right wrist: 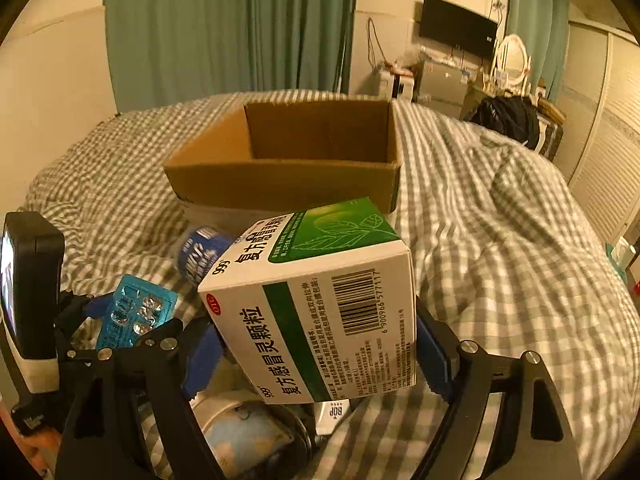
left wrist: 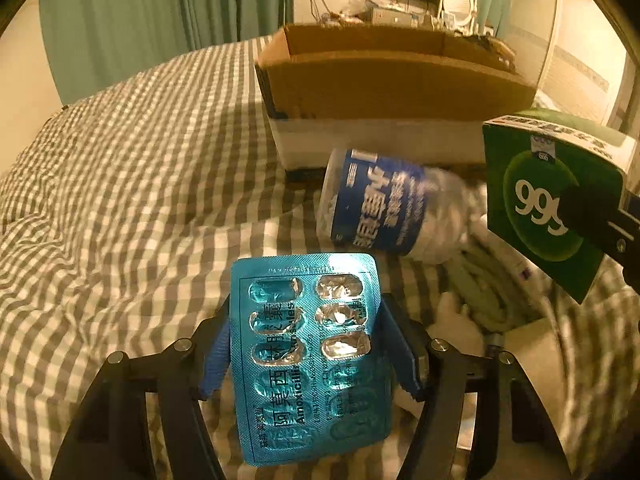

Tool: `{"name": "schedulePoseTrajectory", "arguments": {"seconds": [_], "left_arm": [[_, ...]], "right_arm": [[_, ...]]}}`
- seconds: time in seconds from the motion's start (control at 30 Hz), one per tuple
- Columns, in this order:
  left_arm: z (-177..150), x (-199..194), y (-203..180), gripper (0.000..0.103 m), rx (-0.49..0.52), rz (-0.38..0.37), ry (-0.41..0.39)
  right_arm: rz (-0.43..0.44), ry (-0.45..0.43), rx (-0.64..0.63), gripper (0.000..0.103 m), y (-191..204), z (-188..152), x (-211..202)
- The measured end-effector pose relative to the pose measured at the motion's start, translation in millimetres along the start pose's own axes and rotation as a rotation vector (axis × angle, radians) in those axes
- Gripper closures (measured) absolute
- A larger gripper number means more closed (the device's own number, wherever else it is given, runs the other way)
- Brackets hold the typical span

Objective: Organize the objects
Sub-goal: 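Grasp the green medicine box with the right tool while the left tool grasps the blue blister pack, then drop the medicine box and blister pack into the cardboard box with both tools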

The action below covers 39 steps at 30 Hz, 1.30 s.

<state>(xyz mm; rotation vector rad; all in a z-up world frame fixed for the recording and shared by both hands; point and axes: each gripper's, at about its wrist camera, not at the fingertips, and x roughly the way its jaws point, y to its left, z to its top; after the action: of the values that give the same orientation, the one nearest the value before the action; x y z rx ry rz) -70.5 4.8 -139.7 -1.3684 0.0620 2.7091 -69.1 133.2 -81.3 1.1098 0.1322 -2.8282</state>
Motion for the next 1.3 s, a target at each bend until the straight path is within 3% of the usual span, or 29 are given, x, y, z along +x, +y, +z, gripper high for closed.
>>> {"name": "schedulePoseTrajectory", "arguments": {"seconds": [0.2,0.4,0.57,0.7,0.8,0.9,1.1,1.3], "left_arm": [[20.7,-44.9,-8.2,0.035,-0.001,-0.006,-0.109],[79.6,-75.4,-1.0,0.035,0.011,-0.009,-0.244],[133.7,-81.0,3.6,0.035,0.011,-0.018,-0.318],[166.4,-59.4,10.3,0.035,0.01,-0.02,-0.332],[187.7,-32.1,5.6,0.035,0.026,0.038,-0.315],[201.8,-5.5,1.0,0.035,0.03,0.005,-0.3],[205.5,48.2,-7.8,0.035,0.072,-0.037,-0.244],[200.7,69.4,-13.4,0.031,0.064,-0.085,-0.219]], "right_arm": [[0.004,-0.093,-0.014,0.021,0.7,11.3,-37.7],[-0.026,-0.222,-0.067,0.021,2.7,47.0,-68.7],[-0.008,-0.267,-0.053,0.021,-9.7,92.2,-61.5],[0.037,-0.249,-0.008,0.021,-23.1,129.9,-31.3],[0.048,-0.23,0.004,0.021,-30.4,157.7,-1.3],[0.044,-0.19,0.011,0.021,-37.1,176.0,36.8],[0.079,-0.108,0.054,0.021,-49.7,167.6,94.4],[0.131,-0.067,0.045,0.019,-43.8,151.1,107.3]]}}
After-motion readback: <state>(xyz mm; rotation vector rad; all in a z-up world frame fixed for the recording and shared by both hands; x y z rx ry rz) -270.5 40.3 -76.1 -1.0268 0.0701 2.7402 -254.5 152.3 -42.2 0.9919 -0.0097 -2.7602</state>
